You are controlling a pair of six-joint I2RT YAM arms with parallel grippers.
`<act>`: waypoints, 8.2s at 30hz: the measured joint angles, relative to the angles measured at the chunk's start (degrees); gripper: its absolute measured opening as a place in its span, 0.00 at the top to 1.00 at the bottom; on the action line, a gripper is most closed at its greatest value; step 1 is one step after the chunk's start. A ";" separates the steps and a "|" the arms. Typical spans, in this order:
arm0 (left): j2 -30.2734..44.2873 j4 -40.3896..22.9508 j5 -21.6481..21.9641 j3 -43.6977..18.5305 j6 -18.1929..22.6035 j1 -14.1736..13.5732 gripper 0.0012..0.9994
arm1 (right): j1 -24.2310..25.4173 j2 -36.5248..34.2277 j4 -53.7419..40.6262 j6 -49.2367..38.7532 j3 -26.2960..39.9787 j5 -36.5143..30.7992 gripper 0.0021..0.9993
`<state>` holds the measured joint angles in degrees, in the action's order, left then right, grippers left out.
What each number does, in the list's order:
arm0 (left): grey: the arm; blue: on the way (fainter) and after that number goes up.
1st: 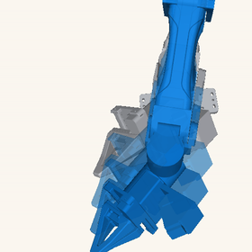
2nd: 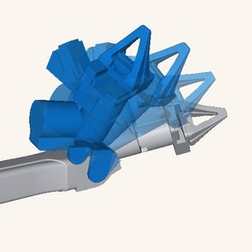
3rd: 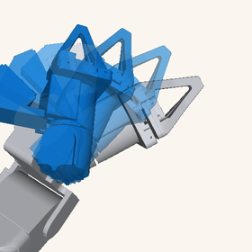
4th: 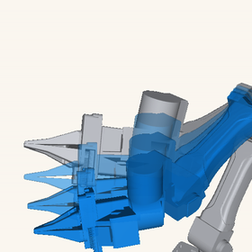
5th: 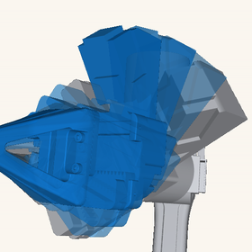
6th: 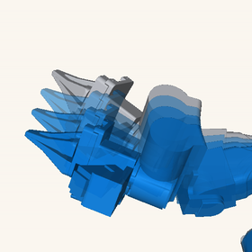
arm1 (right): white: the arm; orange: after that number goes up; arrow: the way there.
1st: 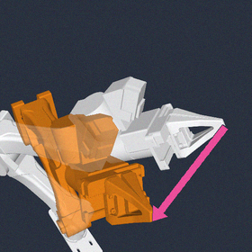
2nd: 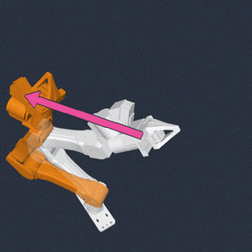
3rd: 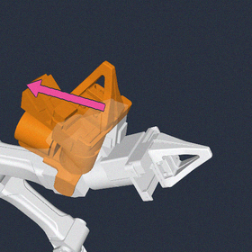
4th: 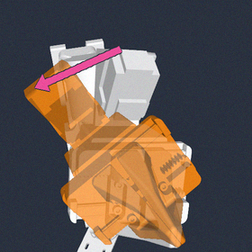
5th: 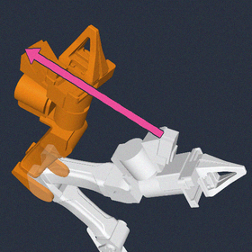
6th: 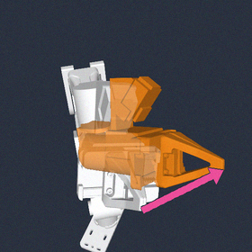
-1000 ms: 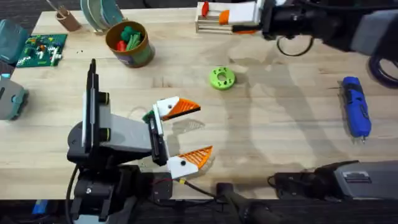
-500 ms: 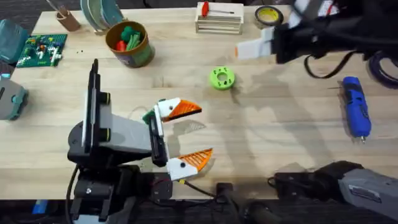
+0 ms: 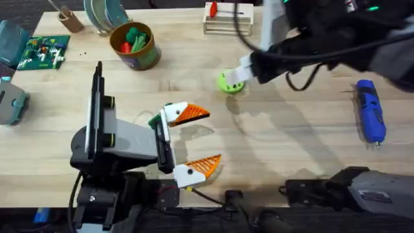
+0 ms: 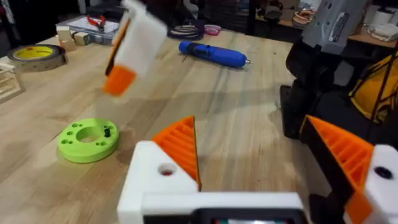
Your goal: Pick up the gripper from the table and insert it into the empty holder that is missing its gripper. Then pick up a screw, insert it into the mounting hole, and use the screwdriver to tighten it. Finally, clean up the table by picking up the vegetable and placing it into the bucket.
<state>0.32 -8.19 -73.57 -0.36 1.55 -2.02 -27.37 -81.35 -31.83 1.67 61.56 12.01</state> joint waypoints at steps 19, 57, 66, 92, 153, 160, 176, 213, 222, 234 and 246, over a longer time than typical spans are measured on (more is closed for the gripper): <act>-0.01 0.00 0.00 0.00 0.01 0.00 0.01 | -6.52 -11.08 3.67 2.05 0.00 -14.32 0.14; 0.00 0.00 0.01 0.00 0.01 0.00 0.01 | -6.58 -15.04 6.51 3.02 0.00 -14.33 0.40; -0.01 0.00 0.01 0.00 0.01 0.00 0.01 | -6.58 -15.05 6.61 3.02 0.00 -14.33 0.54; -0.01 0.00 0.01 0.00 0.01 0.00 0.01 | -6.58 -16.27 6.96 3.02 0.00 -15.01 0.71; -0.01 0.00 0.01 0.00 0.01 0.00 0.01 | -6.60 -14.22 -1.09 -7.56 2.63 -21.30 1.00; -0.02 0.00 0.01 0.00 0.01 0.00 0.01 | -6.60 -12.45 -7.68 -9.39 8.18 -20.22 1.00; 0.00 0.00 -0.01 0.00 0.01 0.00 0.01 | -10.21 -11.44 -30.30 -15.01 32.38 -9.95 1.00; -0.02 0.00 -0.01 0.00 0.00 0.00 0.01 | -30.32 -11.93 -33.69 -17.45 39.41 -8.06 1.00; 0.00 0.00 0.01 0.00 -0.01 0.00 0.01 | -31.38 -14.06 -35.22 -17.07 43.41 -7.54 1.00; 0.00 0.00 0.00 0.00 -0.01 0.00 0.01 | -32.46 -17.01 -35.50 -17.14 43.43 -6.57 1.00; -0.01 0.00 0.01 0.00 -0.01 0.00 0.01 | -32.46 -17.94 -35.52 -17.14 43.43 -6.55 1.00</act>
<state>0.30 -8.19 -73.56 -0.36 1.54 -2.02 -59.83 -99.30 -67.35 -15.46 104.99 5.45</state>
